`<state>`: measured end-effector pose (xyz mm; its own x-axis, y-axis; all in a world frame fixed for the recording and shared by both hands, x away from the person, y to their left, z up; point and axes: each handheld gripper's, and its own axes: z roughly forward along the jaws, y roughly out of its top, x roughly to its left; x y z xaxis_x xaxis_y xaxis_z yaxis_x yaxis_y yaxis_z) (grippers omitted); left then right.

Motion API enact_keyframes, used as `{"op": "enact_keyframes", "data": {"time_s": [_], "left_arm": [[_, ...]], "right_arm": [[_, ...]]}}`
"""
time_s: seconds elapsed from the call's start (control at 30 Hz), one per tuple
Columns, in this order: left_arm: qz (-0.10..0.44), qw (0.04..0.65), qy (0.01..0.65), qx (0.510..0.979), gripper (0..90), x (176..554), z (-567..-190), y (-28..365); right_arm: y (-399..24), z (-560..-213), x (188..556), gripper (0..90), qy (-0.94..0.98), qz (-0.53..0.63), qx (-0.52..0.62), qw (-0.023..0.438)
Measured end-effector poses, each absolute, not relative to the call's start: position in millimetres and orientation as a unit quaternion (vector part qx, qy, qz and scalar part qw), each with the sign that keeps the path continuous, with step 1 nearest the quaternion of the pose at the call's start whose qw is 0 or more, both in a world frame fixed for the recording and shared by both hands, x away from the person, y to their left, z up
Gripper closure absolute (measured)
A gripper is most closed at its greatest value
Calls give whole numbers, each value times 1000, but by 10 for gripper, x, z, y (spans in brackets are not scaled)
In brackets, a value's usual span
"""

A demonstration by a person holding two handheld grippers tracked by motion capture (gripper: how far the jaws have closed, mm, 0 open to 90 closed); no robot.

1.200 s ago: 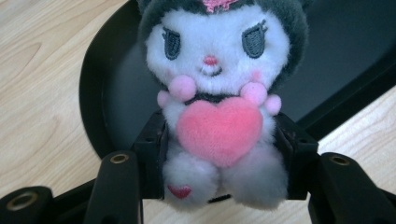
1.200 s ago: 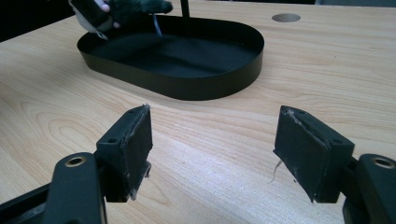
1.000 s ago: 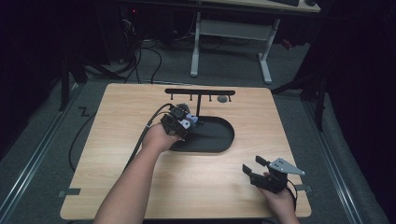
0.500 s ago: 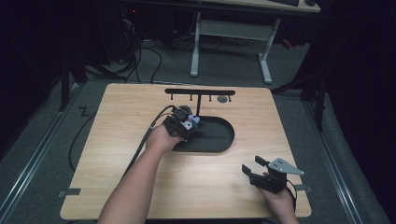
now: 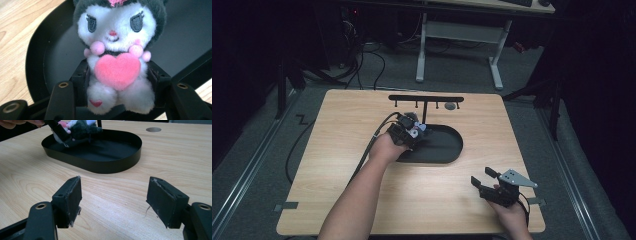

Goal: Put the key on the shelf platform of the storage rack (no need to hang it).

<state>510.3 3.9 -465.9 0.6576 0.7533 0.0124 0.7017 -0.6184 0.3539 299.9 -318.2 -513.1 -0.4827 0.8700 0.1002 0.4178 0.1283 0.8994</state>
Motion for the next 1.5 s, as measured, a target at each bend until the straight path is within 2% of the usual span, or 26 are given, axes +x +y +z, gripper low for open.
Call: {"op": "enact_keyframes", "data": {"time_s": [0.4,0.47,0.53,0.6,0.8,1.5], "left_arm": [[78,136,403,902,457,5100,-4689,55],[75,136,403,902,437,5097,-4700,57],[74,131,404,903,381,5096,-4715,55],[79,136,408,899,336,5087,-4707,61],[80,150,412,895,283,5031,-4643,84],[64,204,409,887,246,4585,-4563,429]], "right_arm": [[-3185,-5132,3000,281,713,482,452,235],[-3188,-5130,3000,281,713,482,451,235],[-3192,-5128,3001,282,712,483,451,235],[-3191,-5128,3000,282,713,483,451,235],[-3189,-5130,3005,282,713,483,450,235],[-3153,-5122,3002,283,719,479,443,239]]}}
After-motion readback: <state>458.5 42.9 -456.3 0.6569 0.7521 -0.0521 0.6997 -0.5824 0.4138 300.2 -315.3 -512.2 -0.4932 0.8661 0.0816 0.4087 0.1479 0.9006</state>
